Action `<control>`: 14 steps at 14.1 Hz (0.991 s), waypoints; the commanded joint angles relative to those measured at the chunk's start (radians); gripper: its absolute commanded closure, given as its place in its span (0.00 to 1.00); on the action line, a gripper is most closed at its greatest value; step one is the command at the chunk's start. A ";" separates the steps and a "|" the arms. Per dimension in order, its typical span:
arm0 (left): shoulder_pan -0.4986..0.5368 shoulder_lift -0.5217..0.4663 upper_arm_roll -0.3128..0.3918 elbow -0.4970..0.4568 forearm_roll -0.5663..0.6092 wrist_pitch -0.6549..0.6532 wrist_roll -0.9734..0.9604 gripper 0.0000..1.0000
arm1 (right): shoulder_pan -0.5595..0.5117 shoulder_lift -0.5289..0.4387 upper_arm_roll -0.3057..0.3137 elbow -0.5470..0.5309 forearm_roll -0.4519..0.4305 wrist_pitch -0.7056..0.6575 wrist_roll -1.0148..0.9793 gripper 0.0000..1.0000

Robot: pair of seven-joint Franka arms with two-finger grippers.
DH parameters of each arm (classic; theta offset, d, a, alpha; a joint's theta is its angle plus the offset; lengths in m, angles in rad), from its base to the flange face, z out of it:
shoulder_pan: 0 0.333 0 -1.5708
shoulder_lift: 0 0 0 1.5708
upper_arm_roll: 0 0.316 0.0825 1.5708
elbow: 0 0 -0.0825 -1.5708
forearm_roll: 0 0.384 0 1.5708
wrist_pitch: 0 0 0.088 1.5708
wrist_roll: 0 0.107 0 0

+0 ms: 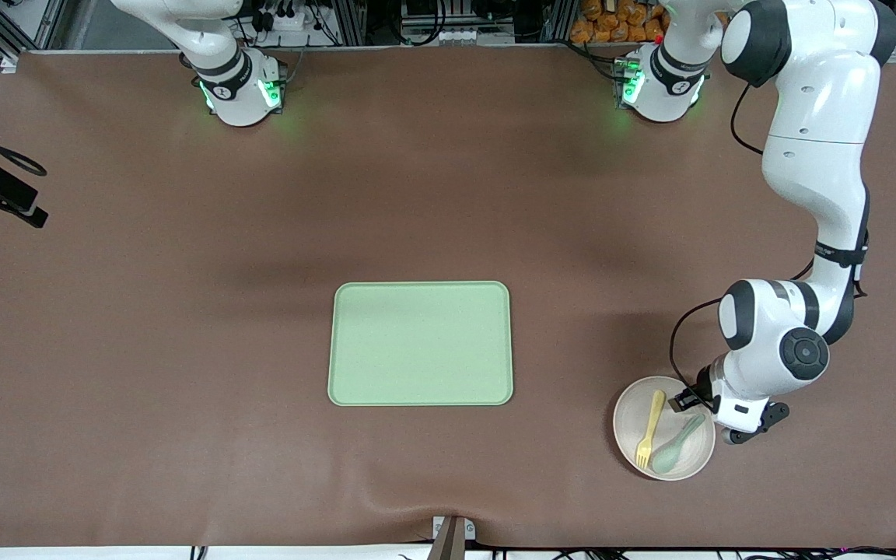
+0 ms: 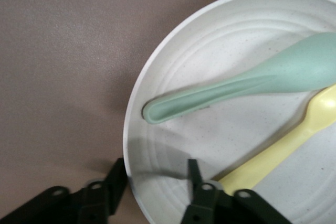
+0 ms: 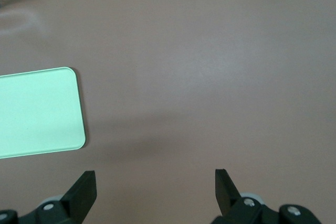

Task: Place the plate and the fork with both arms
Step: 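Lower the left gripper and grasp the white plate rim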

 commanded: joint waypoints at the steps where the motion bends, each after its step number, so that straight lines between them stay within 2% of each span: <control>1: -0.010 0.000 0.007 0.021 0.084 0.005 -0.010 1.00 | -0.027 0.005 0.016 0.014 0.025 -0.010 -0.010 0.00; 8: -0.039 -0.036 -0.013 0.016 0.073 -0.015 -0.022 1.00 | -0.026 0.005 0.016 0.014 0.025 -0.010 -0.010 0.00; 14: -0.025 -0.139 -0.098 -0.014 0.070 -0.109 -0.080 1.00 | -0.027 0.004 0.016 0.014 0.025 -0.012 -0.010 0.00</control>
